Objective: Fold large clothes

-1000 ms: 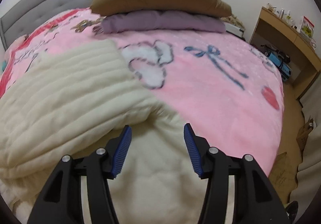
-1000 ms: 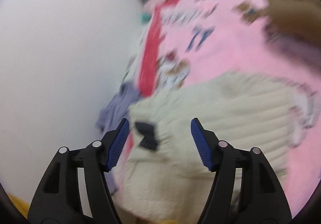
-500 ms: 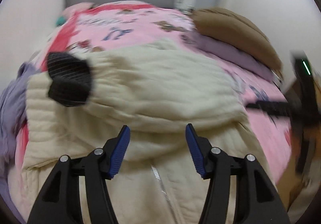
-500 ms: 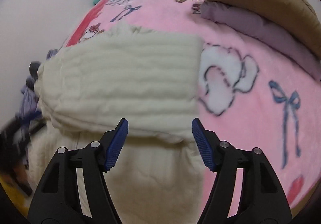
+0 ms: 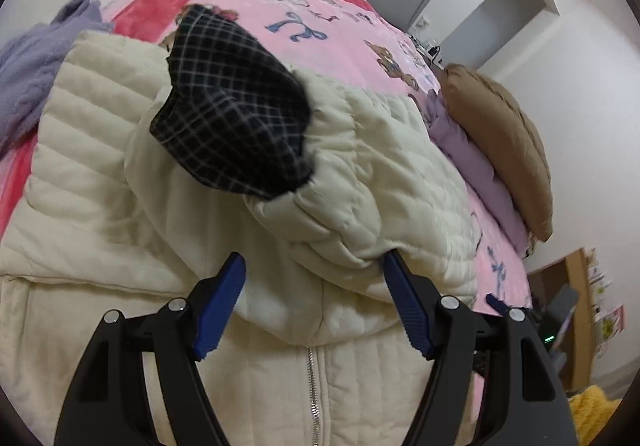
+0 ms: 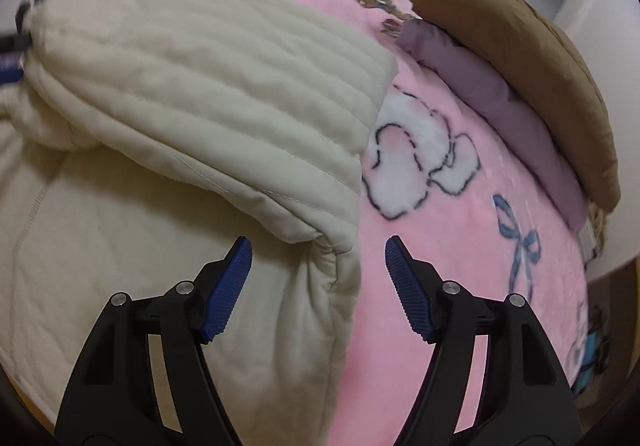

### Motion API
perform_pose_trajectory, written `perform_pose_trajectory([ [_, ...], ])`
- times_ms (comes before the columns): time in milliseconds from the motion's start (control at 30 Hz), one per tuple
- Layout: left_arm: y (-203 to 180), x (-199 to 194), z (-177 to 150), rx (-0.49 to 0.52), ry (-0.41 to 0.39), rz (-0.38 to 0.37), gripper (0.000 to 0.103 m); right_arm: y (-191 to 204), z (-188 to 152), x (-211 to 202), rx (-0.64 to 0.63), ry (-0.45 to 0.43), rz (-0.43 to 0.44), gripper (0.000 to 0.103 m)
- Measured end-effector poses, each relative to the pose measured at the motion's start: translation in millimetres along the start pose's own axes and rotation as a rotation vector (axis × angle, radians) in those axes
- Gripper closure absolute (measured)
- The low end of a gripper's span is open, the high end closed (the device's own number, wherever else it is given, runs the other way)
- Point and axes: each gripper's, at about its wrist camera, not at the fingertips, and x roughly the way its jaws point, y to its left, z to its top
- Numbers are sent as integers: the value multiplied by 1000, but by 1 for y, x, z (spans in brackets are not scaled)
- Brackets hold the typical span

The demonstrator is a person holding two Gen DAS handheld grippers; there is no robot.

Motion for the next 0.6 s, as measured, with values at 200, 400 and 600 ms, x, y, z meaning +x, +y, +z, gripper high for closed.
perform_pose_trajectory([
  [200,-9,18,25,70,18,23,63,0,23,7,-55,-18,16,81],
  [400,-43,33,25,140,30,59,67,-15,24,31,33,120,-30,89],
  [600,-16,36,-3,-2,29,47,70,-11,29,49,19,184,2,88],
])
